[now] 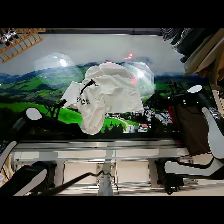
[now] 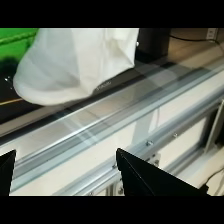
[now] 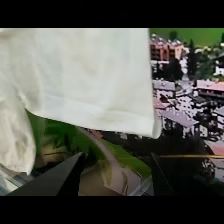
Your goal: Fold the clothes and pants, and hang the long-sleeved shirts on hangers.
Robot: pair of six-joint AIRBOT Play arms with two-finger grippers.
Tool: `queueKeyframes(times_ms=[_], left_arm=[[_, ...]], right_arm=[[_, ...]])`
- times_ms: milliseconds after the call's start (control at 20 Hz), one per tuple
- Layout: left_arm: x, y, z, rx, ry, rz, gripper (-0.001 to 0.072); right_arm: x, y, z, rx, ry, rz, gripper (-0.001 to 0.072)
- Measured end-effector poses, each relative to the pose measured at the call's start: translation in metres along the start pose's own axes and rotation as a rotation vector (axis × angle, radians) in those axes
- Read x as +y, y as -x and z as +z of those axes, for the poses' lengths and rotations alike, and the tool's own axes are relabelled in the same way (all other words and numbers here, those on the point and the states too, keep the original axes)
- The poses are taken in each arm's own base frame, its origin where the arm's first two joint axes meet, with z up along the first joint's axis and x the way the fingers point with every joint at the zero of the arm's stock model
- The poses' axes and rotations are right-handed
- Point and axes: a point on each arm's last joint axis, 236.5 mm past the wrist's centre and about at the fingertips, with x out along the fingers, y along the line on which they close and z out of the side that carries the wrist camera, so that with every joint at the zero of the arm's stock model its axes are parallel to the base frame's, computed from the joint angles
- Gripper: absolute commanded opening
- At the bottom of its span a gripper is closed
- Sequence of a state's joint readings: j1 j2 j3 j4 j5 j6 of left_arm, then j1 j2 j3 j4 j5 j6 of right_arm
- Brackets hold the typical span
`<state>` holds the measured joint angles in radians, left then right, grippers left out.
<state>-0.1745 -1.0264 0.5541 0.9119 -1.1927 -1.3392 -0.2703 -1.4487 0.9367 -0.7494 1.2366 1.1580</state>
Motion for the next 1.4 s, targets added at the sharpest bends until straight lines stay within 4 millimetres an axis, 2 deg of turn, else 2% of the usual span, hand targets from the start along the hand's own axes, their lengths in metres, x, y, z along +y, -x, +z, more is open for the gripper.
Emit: queueKeyframes(times_ms=[200, 450, 500, 550, 600, 650, 700, 850, 950, 1050, 1150, 1250, 1300, 1400], left_arm=[[0.002, -0.025, 0.015, -0.03, 0.061, 0.03, 0.0695], [0.001, -0.04, 0.045, -0.137, 0.143, 0.011, 0.0687], [0.0, -0.042, 0.05, -0.151, 0.166, 0.002, 0.0602], [0.0, -0.044, 0.055, -0.167, 0.184, -0.006, 0.0435], [0.003, -0.047, 0.059, -0.18, 0.196, -0.002, 0.0245], [0.006, -0.049, 0.062, -0.188, 0.206, 0.003, 0.0042], [0.007, -0.051, 0.065, -0.197, 0.218, 0.001, 0.0008], [0.004, -0.047, 0.072, -0.217, 0.198, -0.012, 0.0008], [-0.009, -0.026, 0.08, -0.245, 0.146, -0.049, 0.0008], [-0.025, 0.021, 0.102, -0.345, 0.078, -0.088, 0.0009], [-0.046, 0.095, 0.125, -0.498, 0.014, -0.132, 0.0008], [-0.064, 0.196, 0.144, -0.729, -0.042, -0.154, 0.0008], [-0.076, 0.254, 0.145, -0.868, -0.074, -0.162, 0.0008], [-0.102, 0.367, 0.131, -1.146, -0.142, -0.161, 0.0008]], right_arm=[[-0.015, -0.015, 0.002, 0.015, -0.033, -0.009, 0.0491], [-0.023, -0.031, 0.005, 0.024, -0.029, -0.014, 0.049], [-0.021, -0.035, 0.005, 0.028, -0.03, -0.009, 0.0475], [-0.019, -0.041, 0.005, 0.034, -0.027, -0.003, 0.0422], [-0.017, -0.046, 0.006, 0.037, -0.018, -0.007, 0.0313], [-0.017, -0.053, 0.006, 0.04, -0.008, -0.015, 0.0091], [-0.017, -0.058, 0.007, 0.044, 0.007, -0.028, 0.0015], [-0.003, -0.062, 0.011, 0.053, 0.081, -0.042, 0.0014], [0.018, -0.044, 0.019, 0.04, 0.163, -0.043, 0.0013], [0.046, -0.009, 0.03, -0.005, 0.292, -0.074, 0.0014], [0.088, 0.041, 0.041, -0.091, 0.445, -0.113, 0.0013], [0.146, 0.106, 0.046, -0.244, 0.612, -0.145, 0.0013], [0.181, 0.145, 0.043, -0.346, 0.701, -0.161, 0.0013], [0.249, 0.224, 0.019, -0.572, 0.868, -0.186, 0.0013]])
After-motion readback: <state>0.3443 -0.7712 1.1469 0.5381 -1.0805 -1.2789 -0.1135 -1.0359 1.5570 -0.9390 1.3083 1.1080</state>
